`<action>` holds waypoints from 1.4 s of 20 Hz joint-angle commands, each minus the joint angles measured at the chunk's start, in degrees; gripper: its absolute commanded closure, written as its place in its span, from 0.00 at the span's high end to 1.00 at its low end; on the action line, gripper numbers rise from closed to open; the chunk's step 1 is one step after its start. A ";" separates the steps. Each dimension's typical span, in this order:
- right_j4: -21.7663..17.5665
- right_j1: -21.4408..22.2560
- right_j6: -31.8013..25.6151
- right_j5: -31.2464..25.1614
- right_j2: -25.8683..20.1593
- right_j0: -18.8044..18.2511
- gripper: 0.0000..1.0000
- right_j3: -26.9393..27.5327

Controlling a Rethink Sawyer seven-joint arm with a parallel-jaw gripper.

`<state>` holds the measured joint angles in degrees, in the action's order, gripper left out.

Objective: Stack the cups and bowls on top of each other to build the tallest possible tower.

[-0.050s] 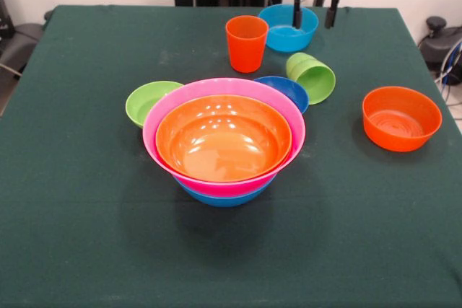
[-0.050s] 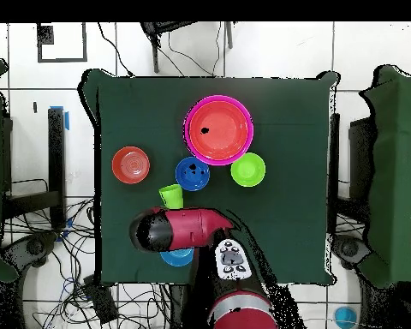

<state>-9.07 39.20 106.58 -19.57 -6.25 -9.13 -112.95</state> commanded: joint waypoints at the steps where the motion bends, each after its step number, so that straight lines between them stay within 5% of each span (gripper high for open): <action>1: -3.13 -0.02 -2.10 -8.45 -2.46 -0.29 1.00 6.50; 11: -4.96 1.34 -6.98 -13.69 -4.65 -5.58 1.00 8.43; 28: -8.28 0.36 -8.75 -15.72 -7.40 -8.95 1.00 10.71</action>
<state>-12.60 41.27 106.58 -30.12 -7.97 -17.25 -105.76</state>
